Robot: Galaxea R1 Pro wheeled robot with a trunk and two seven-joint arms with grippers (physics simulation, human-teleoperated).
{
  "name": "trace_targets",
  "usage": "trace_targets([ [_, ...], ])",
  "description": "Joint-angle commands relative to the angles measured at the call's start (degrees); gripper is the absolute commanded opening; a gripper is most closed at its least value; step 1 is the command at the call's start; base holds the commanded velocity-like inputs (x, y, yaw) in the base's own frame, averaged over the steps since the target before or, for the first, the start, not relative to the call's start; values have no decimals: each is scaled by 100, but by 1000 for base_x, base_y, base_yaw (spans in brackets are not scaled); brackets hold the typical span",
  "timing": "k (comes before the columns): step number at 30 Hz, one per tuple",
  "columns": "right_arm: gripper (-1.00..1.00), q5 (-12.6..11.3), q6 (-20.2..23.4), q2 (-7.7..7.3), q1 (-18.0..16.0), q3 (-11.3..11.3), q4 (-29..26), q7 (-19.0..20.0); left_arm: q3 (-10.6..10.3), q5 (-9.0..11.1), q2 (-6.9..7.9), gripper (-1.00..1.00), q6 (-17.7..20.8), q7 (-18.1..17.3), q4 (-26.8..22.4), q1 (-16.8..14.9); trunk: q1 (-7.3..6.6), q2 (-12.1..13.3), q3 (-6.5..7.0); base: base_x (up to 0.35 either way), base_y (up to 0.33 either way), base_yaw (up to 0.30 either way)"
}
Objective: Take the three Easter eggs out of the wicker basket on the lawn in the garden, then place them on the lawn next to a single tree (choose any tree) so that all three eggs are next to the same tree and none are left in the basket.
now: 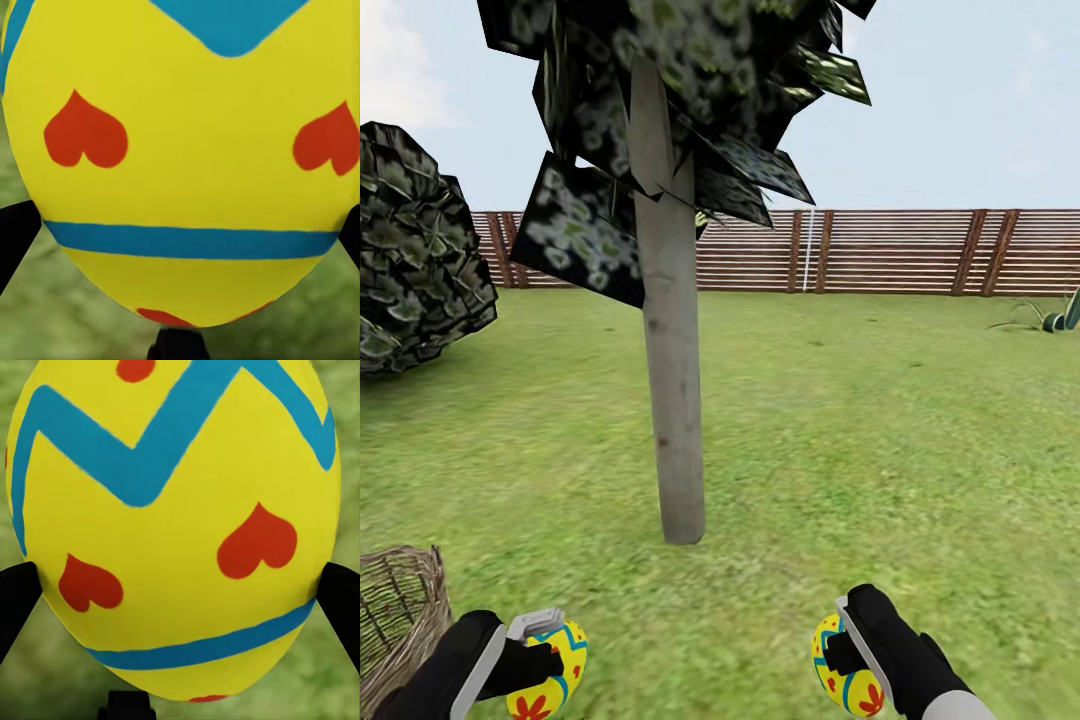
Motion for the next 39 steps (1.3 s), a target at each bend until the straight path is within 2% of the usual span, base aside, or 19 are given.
trace_targets([
  [1, -100, 19, 27, -4, -1, 29, -6, -5, 9, -21, -10, -100, 25, -36, -5, -3, 21, -44, -24, 0, 0, 0],
  [4, -100, 22, 27, -3, -4, 29, -6, -5, 8, -21, -14, -100, 25, -36, -5, -3, 87, -164, -78, 0, 0, 0],
  [10, -100, 15, 27, -20, -5, 10, -6, -7, 8, -21, -15, -100, 25, -36, -5, -3, 102, -172, -211, 0, 0, 0],
  [16, -100, -12, 27, -259, -1, -34, 2, -1, 8, -21, -15, -100, 25, -27, 13, -3, 118, -180, -344, 0, 0, 0],
  [19, -100, -47, 26, -394, -3, -216, 1, 7, 8, -21, -22, -100, 25, -27, 13, -3, 126, -184, -411, 0, 0, 0],
  [26, -100, -41, 27, -351, -1, -220, -6, 8, -7, -29, -48, -100, 11, -27, 36, -3, 144, -194, -566, 0, 0, 0],
  [32, -100, -1, 27, -330, 1, -217, -6, 0, 15, -7, -41, -100, -10, -33, 6, -3, 144, -194, -566, 27, 0, 0],
  [39, -100, 14, 27, -312, -1, -204, 1, -1, 25, -3, -41, -100, -19, -34, 22, -3, 144, -194, -566, 317, 0, 0],
])
